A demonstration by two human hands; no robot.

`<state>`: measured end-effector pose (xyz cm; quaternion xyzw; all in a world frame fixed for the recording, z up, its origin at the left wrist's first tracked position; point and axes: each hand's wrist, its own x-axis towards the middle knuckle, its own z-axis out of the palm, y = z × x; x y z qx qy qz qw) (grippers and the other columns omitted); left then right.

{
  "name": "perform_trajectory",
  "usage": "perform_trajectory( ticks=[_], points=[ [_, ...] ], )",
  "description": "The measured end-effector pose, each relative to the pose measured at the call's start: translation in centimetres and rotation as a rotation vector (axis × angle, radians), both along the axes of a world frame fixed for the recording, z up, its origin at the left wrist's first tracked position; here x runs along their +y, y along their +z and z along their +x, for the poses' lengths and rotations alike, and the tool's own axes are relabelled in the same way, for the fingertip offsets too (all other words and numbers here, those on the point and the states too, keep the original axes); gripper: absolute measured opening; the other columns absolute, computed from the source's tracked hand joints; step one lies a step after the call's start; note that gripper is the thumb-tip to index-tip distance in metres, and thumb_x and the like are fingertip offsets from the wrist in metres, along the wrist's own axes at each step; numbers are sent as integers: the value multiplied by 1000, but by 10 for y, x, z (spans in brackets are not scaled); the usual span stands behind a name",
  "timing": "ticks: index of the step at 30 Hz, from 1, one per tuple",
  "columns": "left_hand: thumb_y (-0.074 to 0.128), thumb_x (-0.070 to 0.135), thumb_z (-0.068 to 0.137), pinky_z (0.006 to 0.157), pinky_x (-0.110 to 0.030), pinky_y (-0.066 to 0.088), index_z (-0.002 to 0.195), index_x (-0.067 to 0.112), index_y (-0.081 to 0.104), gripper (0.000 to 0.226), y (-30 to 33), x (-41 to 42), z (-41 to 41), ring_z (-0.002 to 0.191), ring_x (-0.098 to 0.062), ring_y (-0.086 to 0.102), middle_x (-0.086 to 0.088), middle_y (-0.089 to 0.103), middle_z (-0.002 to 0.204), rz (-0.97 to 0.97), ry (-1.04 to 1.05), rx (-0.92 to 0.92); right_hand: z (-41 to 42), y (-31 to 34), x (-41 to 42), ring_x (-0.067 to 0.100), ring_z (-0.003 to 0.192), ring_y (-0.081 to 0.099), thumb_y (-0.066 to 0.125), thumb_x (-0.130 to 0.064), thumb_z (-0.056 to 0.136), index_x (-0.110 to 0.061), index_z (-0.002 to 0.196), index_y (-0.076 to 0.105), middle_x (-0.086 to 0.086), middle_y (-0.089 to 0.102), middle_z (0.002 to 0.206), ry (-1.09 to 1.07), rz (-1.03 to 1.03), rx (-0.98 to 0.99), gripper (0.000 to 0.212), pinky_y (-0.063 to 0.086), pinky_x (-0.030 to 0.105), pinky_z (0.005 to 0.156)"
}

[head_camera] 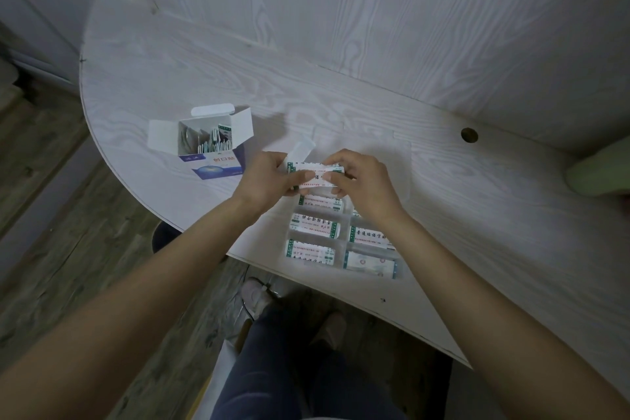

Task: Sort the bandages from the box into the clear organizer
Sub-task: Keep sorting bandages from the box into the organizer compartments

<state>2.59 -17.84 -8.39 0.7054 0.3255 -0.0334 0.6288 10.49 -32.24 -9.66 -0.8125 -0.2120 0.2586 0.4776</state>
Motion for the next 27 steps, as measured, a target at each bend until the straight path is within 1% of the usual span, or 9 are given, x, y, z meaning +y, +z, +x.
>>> perform_trajectory(
  ticks=[4, 7, 10, 13, 15, 17, 21, 24, 27],
  points=[
    [68, 19, 87, 47, -13, 41, 72, 12, 65, 17, -11, 11, -4, 46, -3, 61, 1, 69, 68, 200, 15, 71, 4, -9, 1, 9, 56, 63, 65, -9, 89, -12, 93, 64, 11, 68, 99, -75, -66, 31, 5, 57, 28, 66],
    [60, 19, 92, 43, -9, 36, 77, 7, 65, 20, -18, 17, -6, 40, -1, 55, 5, 69, 72, 240, 43, 82, 5, -23, -4, 15, 60, 64, 63, -9, 90, -6, 102, 65, 8, 64, 113, -97, -208, 48, 12, 55, 24, 63],
    [49, 19, 97, 52, -15, 39, 79, 11, 63, 24, -22, 18, -9, 39, -1, 50, 4, 69, 75, 238, 17, 78, 2, -34, -5, 23, 79, 66, 64, -12, 90, -11, 103, 68, 10, 66, 112, -50, -368, 22, 13, 55, 40, 80],
    [39, 21, 102, 49, -11, 39, 85, 10, 62, 30, -27, 17, -9, 40, 0, 49, 1, 69, 79, 228, -6, 70, -2, -37, 1, 22, 98, 64, 60, -15, 92, -16, 110, 68, 4, 66, 114, 25, -470, -74, 20, 51, 34, 84],
    [37, 21, 102, 44, -6, 36, 89, 8, 62, 32, -27, 16, -10, 41, 2, 50, 1, 68, 80, 233, -10, 72, -5, -36, 6, 23, 101, 63, 57, -18, 94, -18, 112, 68, 4, 67, 114, 95, -564, -179, 21, 49, 31, 80],
    [36, 21, 102, 43, -5, 35, 91, 7, 63, 32, -27, 16, -10, 44, 1, 51, -1, 67, 81, 237, -13, 68, -6, -36, 9, 23, 93, 64, 52, -19, 96, -17, 106, 70, 4, 69, 105, 192, -684, -308, 20, 47, 29, 72],
    [36, 18, 102, 44, -6, 34, 99, 5, 65, 32, -27, 18, -11, 55, -10, 48, 2, 61, 78, 226, -22, 57, -8, -36, 15, 21, 89, 61, 49, -17, 97, -15, 100, 68, 3, 64, 100, 345, -834, -507, 19, 37, 27, 61],
    [38, 17, 101, 51, -14, 38, 96, 10, 63, 26, -27, 19, -10, 52, -5, 47, 4, 60, 80, 264, -72, 27, -11, -37, 18, 21, 90, 58, 59, -10, 91, -14, 101, 66, 3, 59, 103, 432, -915, -619, 12, 32, 27, 57],
    [40, 16, 101, 55, -22, 37, 88, 11, 60, 24, -26, 19, -10, 51, -3, 49, 5, 61, 78, 286, -142, 10, -12, -37, 20, 21, 81, 60, 63, -9, 89, -13, 97, 65, 3, 58, 103, 464, -935, -638, 8, 27, 25, 49]
  ],
)
